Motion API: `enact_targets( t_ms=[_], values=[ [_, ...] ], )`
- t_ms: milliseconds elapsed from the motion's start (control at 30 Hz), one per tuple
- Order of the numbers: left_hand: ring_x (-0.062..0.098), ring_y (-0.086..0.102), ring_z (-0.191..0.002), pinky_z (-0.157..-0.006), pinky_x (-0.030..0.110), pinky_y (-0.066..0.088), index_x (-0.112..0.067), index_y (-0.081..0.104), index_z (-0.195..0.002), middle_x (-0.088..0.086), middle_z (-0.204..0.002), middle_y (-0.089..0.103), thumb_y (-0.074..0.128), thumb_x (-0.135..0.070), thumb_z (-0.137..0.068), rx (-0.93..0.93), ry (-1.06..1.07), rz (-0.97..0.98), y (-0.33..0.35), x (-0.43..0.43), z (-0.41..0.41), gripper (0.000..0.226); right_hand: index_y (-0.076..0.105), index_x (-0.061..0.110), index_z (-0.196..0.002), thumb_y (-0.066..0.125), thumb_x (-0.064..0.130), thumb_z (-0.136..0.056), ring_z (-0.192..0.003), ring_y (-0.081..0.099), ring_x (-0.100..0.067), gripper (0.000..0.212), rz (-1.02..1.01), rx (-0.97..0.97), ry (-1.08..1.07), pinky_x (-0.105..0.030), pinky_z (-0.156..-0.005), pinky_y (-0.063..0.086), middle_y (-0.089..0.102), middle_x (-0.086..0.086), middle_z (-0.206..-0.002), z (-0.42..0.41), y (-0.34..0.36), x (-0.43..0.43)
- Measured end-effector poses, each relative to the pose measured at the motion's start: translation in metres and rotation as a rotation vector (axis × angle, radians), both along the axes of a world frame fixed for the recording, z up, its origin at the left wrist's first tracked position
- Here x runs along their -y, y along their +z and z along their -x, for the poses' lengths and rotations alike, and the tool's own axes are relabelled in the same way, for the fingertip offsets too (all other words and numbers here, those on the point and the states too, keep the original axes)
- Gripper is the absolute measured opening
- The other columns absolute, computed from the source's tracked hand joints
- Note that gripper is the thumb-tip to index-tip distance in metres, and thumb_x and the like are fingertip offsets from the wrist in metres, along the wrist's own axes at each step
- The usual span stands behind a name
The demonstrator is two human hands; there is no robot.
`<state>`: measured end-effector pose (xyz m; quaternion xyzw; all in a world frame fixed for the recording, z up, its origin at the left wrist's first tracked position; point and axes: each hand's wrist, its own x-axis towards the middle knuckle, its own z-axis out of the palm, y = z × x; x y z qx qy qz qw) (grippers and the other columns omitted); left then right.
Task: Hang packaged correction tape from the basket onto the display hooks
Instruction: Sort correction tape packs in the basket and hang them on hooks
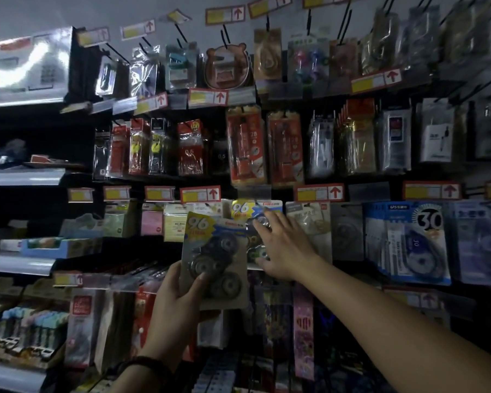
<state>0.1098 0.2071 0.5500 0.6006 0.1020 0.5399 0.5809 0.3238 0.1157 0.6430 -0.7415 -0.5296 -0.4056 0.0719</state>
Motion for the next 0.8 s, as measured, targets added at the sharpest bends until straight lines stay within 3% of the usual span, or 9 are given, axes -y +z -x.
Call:
enact_targets(
  t_ms=[100,200,300,367,467,533,600,667,800],
  values=[
    [0.03,0.077,-0.102,-0.066,0.048,0.066,-0.032,0.067,-0.12,0.003,-0.116,0.076,0.068,-0.019,-0.102,0.027,-0.031,0.045,0.001,-0.001,-0.006,0.022,0.035,0.021,-0.159,0.059,0.047,-0.094,-0.151,0.028,-0.027,0.074,-0.185,-0.089,0.289,-0.051,-0.12,0.034,0.027,-0.008,-0.165,0.01,-0.005,0.015],
    [0.03,0.079,-0.102,-0.069,0.049,0.066,-0.034,0.065,-0.122,0.001,-0.119,0.077,0.069,-0.02,-0.102,0.028,-0.094,0.08,0.002,0.004,-0.013,0.025,0.02,0.035,-0.164,0.063,0.067,-0.088,-0.155,0.019,-0.024,0.093,-0.067,-0.079,0.471,-0.049,-0.124,0.027,0.019,-0.003,-0.167,0.022,-0.012,0.029],
    [0.032,0.08,-0.1,-0.068,0.05,0.065,-0.029,0.063,-0.126,0.003,-0.119,0.078,0.067,-0.015,-0.101,0.055,-0.144,0.107,0.003,0.012,-0.019,0.029,0.008,0.039,-0.165,0.063,0.082,-0.077,-0.16,0.003,-0.027,0.113,0.078,0.034,0.417,-0.052,-0.127,0.017,0.003,-0.005,-0.173,0.028,-0.023,0.036],
    [0.033,0.08,-0.101,-0.069,0.052,0.065,-0.027,0.063,-0.126,0.006,-0.119,0.078,0.067,-0.012,-0.101,0.049,-0.159,0.103,0.004,0.016,-0.021,0.029,0.013,0.04,-0.165,0.066,0.08,-0.074,-0.159,0.003,-0.026,0.113,0.063,-0.011,0.406,-0.055,-0.126,0.021,0.006,-0.005,-0.171,0.027,-0.027,0.039],
    [0.032,0.079,-0.103,-0.072,0.051,0.066,-0.026,0.064,-0.127,0.008,-0.119,0.078,0.071,-0.013,-0.099,-0.011,-0.138,0.071,0.005,0.016,-0.025,0.031,0.025,0.038,-0.162,0.074,0.074,-0.07,-0.157,0.008,-0.023,0.11,0.02,-0.067,0.394,-0.051,-0.126,0.022,0.015,-0.003,-0.167,0.023,-0.026,0.042],
    [0.027,0.076,-0.109,-0.082,0.05,0.066,-0.028,0.061,-0.134,0.003,-0.121,0.075,0.078,-0.02,-0.095,-0.088,-0.038,-0.004,0.006,0.014,-0.026,0.043,0.027,0.037,-0.162,0.071,0.074,-0.067,-0.156,0.011,-0.026,0.111,0.011,-0.029,0.322,-0.052,-0.125,0.025,0.018,-0.004,-0.166,0.018,-0.024,0.04],
    [0.018,0.071,-0.111,-0.086,0.041,0.063,-0.03,0.052,-0.14,-0.008,-0.119,0.069,0.08,-0.025,-0.094,-0.167,0.056,-0.101,0.008,0.013,-0.024,0.054,0.028,0.035,-0.161,0.071,0.073,-0.066,-0.154,0.014,-0.028,0.111,0.014,-0.019,0.223,-0.054,-0.123,0.029,0.02,-0.006,-0.164,0.014,-0.019,0.036],
    [0.008,0.068,-0.104,-0.076,0.027,0.057,-0.033,0.046,-0.14,-0.018,-0.114,0.061,0.077,-0.022,-0.096,-0.209,0.101,-0.171,0.01,0.014,-0.023,0.056,0.028,0.032,-0.162,0.072,0.07,-0.067,-0.152,0.015,-0.03,0.111,0.023,-0.007,0.146,-0.055,-0.123,0.03,0.022,-0.009,-0.163,0.012,-0.012,0.033],
    [0.003,0.068,-0.105,-0.08,0.018,0.055,-0.034,0.053,-0.132,-0.011,-0.12,0.067,0.077,-0.02,-0.095,-0.297,0.177,-0.265,0.007,0.014,-0.023,0.046,0.029,0.028,-0.161,0.075,0.068,-0.069,-0.152,0.02,-0.036,0.111,0.05,0.08,0.042,-0.055,-0.122,0.03,0.022,-0.015,-0.165,0.008,-0.001,0.024]
  ],
)
